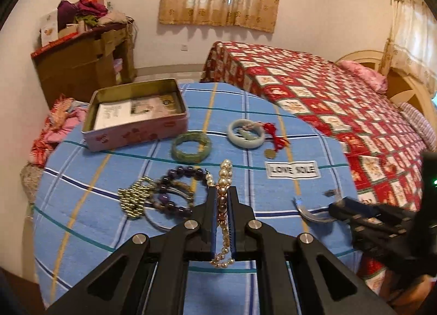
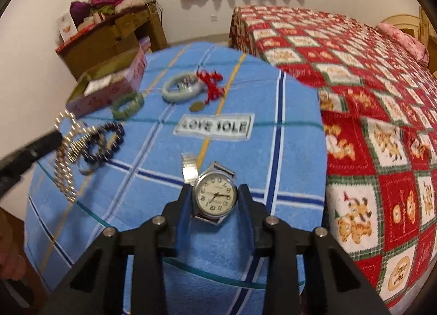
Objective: Organize jewelry
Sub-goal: 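Carry the pearl necklace and wristwatch with both tools over the pink tin, then open both tools to drop the wristwatch and pearl necklace into the tin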
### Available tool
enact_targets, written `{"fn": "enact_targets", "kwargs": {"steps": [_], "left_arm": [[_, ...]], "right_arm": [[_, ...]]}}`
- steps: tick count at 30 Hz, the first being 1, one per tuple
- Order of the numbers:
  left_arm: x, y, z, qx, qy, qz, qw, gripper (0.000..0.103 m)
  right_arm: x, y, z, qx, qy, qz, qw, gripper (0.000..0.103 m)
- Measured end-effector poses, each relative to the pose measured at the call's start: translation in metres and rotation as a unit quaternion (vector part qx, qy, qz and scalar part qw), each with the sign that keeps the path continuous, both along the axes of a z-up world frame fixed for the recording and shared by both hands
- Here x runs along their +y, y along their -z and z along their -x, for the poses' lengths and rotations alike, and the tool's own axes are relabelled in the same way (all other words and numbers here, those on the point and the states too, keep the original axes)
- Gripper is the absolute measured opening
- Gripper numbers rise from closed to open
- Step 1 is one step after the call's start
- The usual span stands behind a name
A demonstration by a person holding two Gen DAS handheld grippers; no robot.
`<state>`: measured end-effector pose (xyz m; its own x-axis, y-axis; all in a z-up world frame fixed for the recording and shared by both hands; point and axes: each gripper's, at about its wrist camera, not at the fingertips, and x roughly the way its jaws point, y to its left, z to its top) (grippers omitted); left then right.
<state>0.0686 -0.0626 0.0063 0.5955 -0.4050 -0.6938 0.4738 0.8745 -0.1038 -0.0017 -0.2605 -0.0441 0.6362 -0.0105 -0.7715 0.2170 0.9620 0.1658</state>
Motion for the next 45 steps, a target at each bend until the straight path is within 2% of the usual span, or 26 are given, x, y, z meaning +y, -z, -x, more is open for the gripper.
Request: {"fn": "enact_targets", "kwargs": {"steps": [10, 17, 22, 25, 28, 33, 38, 45], "left_arm": [[0.025, -0.020, -0.024, -0.023, -0.028, 0.014, 0.9992, 0.006], [0.046, -0.033, -0.053, -0.047, -0.059, 0.020, 0.9969, 0.006], [0.052, -0.037, -0.090, -0.059, -0.079, 0.017, 0.9950, 0.006], [0.051, -0.036, -0.115, -0.072, -0.083, 0.009, 0.9939, 0.006], [0.052, -0.029, -0.138, -0.068, -0.085, 0.017, 0.9940, 0.006], [0.055, -0.005, -0.182, -0.049, -0.097, 0.015, 0.9940, 0.006], [0.053, 0.017, -0.207, -0.028, -0.100, 0.002, 0.9945, 0.006], [0.055, 0.036, -0.225, -0.015, -0.102, -0.005, 0.9946, 0.006]], "right_arm": [[0.022, -0.057, -0.039, -0.065, -0.042, -0.022, 0.997, 0.036], [0.048, -0.087, -0.091, -0.113, -0.075, -0.036, 0.990, 0.036], [0.063, -0.096, -0.138, -0.131, -0.082, -0.045, 0.987, 0.036], [0.073, -0.094, -0.168, -0.134, -0.088, -0.050, 0.986, 0.036], [0.084, -0.086, -0.198, -0.133, -0.095, -0.040, 0.986, 0.036], [0.096, -0.051, -0.245, -0.100, -0.103, -0.047, 0.989, 0.036], [0.102, -0.020, -0.271, -0.068, -0.106, -0.055, 0.991, 0.036], [0.108, 0.001, -0.283, -0.045, -0.112, -0.060, 0.991, 0.036]]}}
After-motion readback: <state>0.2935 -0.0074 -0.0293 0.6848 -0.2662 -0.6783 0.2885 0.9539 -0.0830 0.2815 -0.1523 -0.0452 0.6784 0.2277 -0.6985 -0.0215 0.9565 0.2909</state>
